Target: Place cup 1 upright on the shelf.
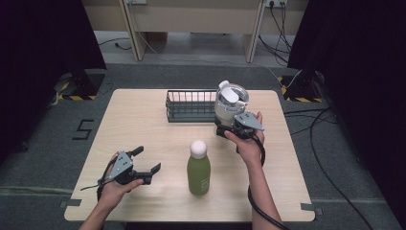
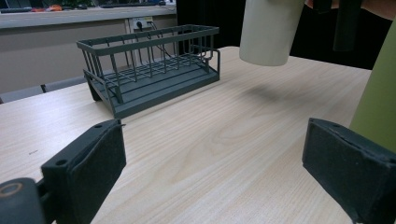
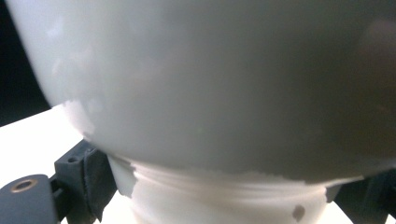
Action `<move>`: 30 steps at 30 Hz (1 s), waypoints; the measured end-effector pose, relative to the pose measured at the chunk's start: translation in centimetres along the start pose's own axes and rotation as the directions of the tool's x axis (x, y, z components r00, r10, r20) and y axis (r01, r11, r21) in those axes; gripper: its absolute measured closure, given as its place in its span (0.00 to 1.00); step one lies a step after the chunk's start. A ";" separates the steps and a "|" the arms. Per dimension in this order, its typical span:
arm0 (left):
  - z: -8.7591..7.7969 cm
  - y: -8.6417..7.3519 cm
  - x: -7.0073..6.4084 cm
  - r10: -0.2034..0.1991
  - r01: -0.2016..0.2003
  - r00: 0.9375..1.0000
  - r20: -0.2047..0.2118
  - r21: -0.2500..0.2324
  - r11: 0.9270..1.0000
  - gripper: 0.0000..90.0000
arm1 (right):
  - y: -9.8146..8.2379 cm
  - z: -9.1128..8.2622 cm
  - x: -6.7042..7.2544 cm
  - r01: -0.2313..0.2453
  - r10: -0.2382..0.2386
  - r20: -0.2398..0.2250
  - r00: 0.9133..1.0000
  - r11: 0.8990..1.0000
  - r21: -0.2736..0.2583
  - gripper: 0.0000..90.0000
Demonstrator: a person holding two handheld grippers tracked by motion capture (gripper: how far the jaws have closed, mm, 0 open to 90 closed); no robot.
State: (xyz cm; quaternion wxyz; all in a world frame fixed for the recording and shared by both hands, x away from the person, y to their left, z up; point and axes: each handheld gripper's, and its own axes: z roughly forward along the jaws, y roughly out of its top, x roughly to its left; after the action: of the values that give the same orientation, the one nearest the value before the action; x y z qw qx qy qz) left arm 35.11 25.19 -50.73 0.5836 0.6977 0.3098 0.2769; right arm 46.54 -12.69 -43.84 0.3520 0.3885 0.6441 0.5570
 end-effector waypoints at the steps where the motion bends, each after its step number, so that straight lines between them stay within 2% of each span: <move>1: 0.0 0.0 0.0 -0.001 0.001 1.000 0.000 -0.001 1.000 0.06 | 0.2 0.1 0.0 -0.005 0.005 -0.003 1.000 1.000 -0.003 0.11; 30: 0.0 0.1 0.1 -0.003 0.003 1.000 -0.003 -0.002 1.000 0.06 | 2.2 1.6 -0.4 -0.003 0.003 0.000 1.000 1.000 -0.017 0.11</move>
State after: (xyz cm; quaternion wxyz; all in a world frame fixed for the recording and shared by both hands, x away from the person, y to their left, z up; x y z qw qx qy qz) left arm 35.12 25.24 -50.67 0.5841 0.6964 0.3113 0.2774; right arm 48.40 -12.12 -41.90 0.3545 0.3866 0.6387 0.5630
